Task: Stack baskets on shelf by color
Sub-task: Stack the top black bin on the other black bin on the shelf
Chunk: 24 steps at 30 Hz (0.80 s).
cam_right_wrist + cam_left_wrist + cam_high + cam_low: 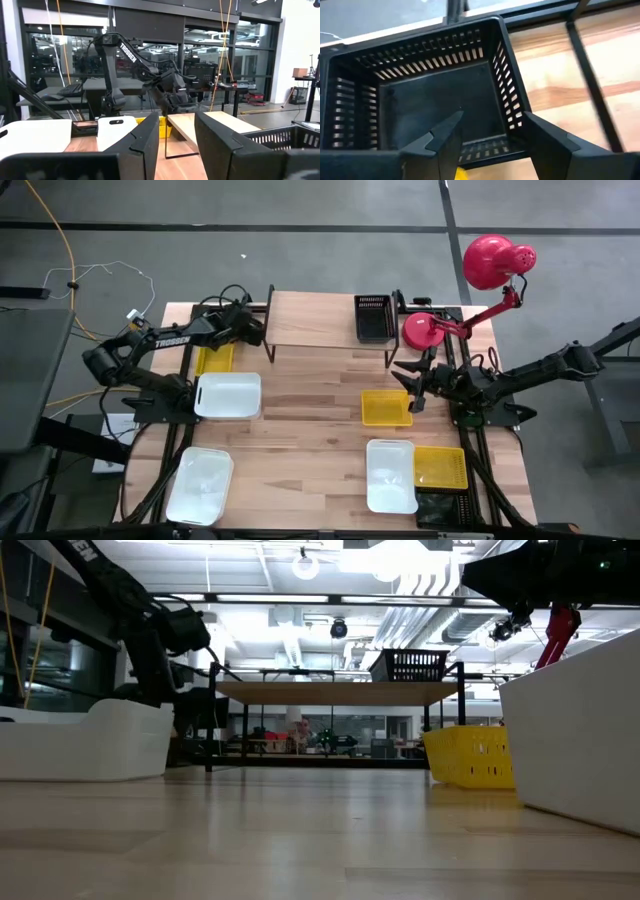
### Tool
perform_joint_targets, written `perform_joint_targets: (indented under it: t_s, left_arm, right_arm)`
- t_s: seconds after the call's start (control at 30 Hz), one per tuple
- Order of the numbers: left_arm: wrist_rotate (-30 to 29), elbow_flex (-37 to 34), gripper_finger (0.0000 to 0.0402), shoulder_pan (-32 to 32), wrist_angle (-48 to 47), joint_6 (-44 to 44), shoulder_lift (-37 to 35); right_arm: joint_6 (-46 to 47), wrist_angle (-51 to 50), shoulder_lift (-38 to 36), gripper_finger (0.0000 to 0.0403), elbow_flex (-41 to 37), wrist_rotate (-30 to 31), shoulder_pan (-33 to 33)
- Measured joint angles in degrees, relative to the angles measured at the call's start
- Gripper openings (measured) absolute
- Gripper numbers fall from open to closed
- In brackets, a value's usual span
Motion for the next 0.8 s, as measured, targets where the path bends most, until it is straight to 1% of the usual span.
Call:
perform_joint_targets:
  t_s: [0.1,0.6,0.8]
  left_arm:
    - [1.3,0.0,0.0191,0.0,1.8,-0.4,0.9]
    - [0.8,0.0,0.0191,0.0,6.4,-0.2,1.1]
    - [-5.2,0.0,0.0191,0.0,4.4,0.9,1.1]
  right_arm:
    - [0.0,0.0,0.0,0.0114,0.0,-0.2,0.0]
    - [0.2,0.0,0.0,0.0114,0.0,-0.3,0.0]
    - [0.2,0.0,0.0,0.0114,0.0,-0.3,0.0]
